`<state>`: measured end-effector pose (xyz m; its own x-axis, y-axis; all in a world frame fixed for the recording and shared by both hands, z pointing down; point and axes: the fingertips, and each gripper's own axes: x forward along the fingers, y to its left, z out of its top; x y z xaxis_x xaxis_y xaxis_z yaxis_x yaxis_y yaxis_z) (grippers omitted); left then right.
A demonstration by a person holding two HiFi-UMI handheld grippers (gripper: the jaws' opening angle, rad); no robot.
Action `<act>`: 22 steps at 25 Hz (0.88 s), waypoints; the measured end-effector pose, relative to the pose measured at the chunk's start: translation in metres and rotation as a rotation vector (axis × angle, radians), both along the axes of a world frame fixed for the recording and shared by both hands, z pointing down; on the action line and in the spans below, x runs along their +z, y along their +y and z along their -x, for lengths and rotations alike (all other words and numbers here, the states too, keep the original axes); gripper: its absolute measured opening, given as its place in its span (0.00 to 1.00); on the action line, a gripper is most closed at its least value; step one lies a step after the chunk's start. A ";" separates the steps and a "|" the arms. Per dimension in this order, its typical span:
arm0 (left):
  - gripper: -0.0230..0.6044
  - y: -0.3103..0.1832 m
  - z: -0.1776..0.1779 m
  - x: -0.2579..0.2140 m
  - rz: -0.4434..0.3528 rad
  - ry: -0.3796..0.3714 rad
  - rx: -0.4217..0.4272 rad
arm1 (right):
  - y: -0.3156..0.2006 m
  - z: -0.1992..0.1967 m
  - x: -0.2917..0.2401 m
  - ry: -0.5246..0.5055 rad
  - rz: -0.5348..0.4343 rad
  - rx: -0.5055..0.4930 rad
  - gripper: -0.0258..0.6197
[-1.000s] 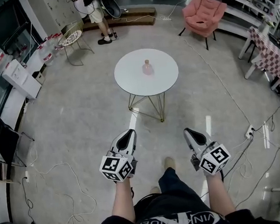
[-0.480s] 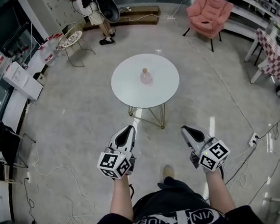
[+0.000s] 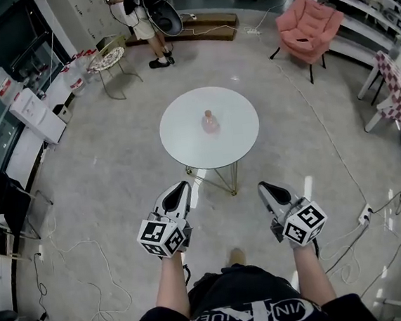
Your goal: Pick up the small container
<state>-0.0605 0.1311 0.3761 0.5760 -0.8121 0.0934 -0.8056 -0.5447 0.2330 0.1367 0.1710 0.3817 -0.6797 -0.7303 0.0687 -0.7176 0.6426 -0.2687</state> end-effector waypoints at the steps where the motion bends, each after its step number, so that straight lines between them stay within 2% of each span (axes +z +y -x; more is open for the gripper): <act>1: 0.07 -0.002 -0.001 0.001 -0.002 0.003 -0.005 | -0.003 -0.002 0.001 0.001 0.000 -0.001 0.05; 7: 0.07 -0.006 -0.018 0.006 0.005 -0.014 0.002 | -0.013 -0.015 0.003 -0.005 -0.005 -0.020 0.05; 15: 0.07 -0.012 -0.011 0.025 0.051 -0.023 -0.025 | -0.024 -0.010 0.031 -0.033 0.060 -0.037 0.05; 19: 0.07 -0.020 -0.002 0.039 0.092 -0.051 -0.018 | -0.040 -0.001 0.042 -0.029 0.092 -0.040 0.05; 22: 0.07 -0.038 0.010 0.046 0.098 -0.030 -0.042 | -0.060 0.010 0.047 -0.021 0.091 -0.047 0.05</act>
<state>-0.0706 0.0927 0.4221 0.5379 -0.8213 0.1903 -0.8343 -0.4863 0.2596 0.1271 0.1112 0.4284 -0.7153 -0.6887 0.1184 -0.6805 0.6478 -0.3426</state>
